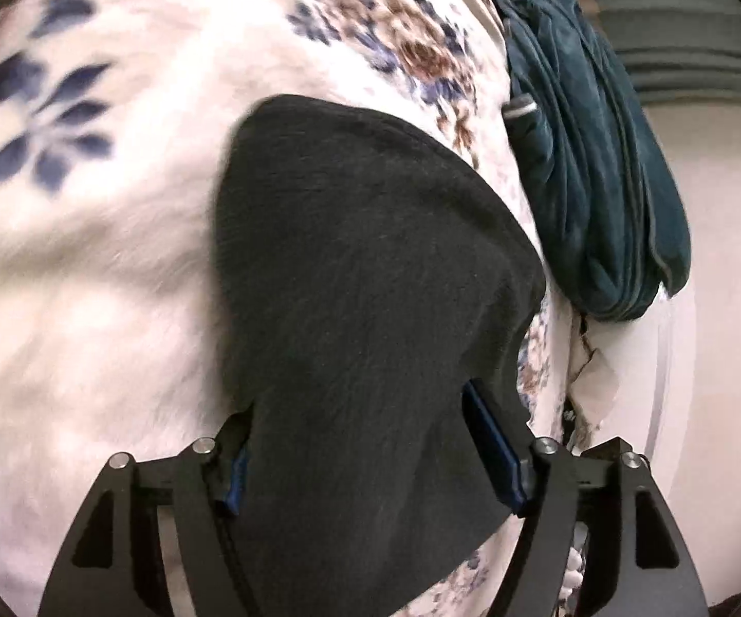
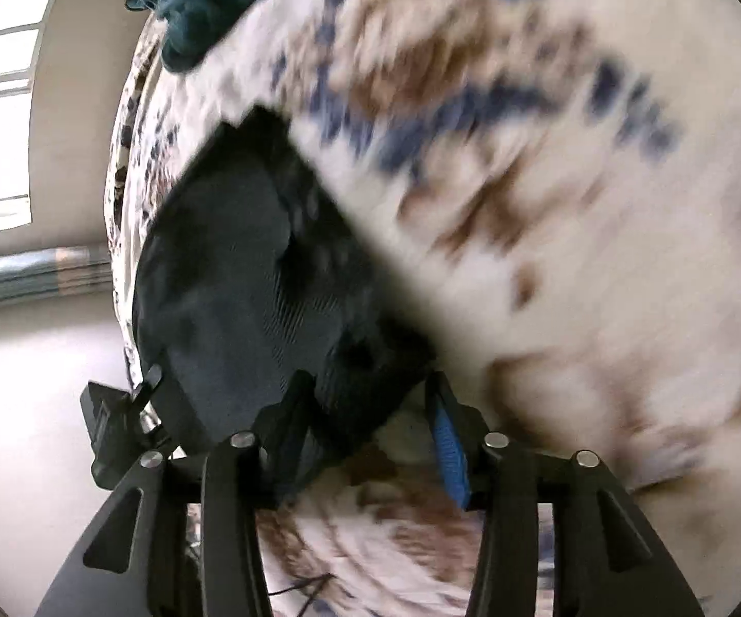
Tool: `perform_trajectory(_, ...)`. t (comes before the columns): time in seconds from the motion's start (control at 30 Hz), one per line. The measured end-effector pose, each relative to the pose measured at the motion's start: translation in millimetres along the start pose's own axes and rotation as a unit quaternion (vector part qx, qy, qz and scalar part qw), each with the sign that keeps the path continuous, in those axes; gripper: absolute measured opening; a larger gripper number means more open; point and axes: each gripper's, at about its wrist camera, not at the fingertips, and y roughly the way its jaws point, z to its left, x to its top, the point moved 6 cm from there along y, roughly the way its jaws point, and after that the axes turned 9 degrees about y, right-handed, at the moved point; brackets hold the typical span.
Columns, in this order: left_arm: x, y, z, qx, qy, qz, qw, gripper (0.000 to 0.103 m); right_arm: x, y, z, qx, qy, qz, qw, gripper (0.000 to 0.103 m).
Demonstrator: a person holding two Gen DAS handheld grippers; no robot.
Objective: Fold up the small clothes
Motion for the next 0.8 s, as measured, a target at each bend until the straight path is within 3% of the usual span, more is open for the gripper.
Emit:
perform_trajectory(0.17,-0.9,0.3,7.9,0.0,-0.012,-0.014,0.9998,0.069,55.2,3.3,33.0,0.017,-0.044,-0.015,0.999,0.066)
perform_trajectory(0.27,2.6,10.0,8.0,0.004,-0.006,-0.01,0.9999,0.069,84.1,45.8,64.3,0.035,-0.09,0.042,0.994,0.066)
perform_trajectory(0.3,3.8,13.8,6.8,0.006,-0.002,-0.007,1.0,0.07,93.1,71.7,74.1,0.016,-0.108,0.073,0.991,0.067)
perform_trajectory(0.37,5.6,17.8,4.4,0.009,0.008,-0.003,0.9999,0.07,102.1,96.9,87.2,0.015,-0.121,0.104,0.987,0.076)
perform_trajectory(0.43,6.1,19.6,3.4,0.011,0.015,0.0,0.9998,0.071,103.5,103.0,105.1,0.043,-0.129,0.12,0.983,0.081)
perform_trajectory(0.5,6.8,20.5,3.4,0.008,0.021,0.003,0.9997,0.072,91.1,112.6,125.2,0.095,-0.134,0.174,0.971,0.078)
perform_trajectory(0.53,7.5,21.1,4.3,0.006,0.021,0.004,0.9998,0.072,84.3,117.1,129.9,0.097,-0.148,0.188,0.966,0.078)
perform_trajectory(0.6,8.3,22.1,4.7,0.002,0.022,0.005,0.9997,0.072,76.3,137.1,133.6,0.047,-0.197,0.188,0.961,0.079)
perform_trajectory(0.77,8.8,19.7,-1.2,-0.004,0.037,-0.02,0.9991,0.07,73.1,140.4,143.0,0.072,-0.196,0.194,0.959,0.078)
perform_trajectory(0.8,8.7,18.5,-4.4,-0.004,0.047,-0.029,0.9985,0.054,64.8,139.2,143.7,0.075,-0.208,0.199,0.955,0.069)
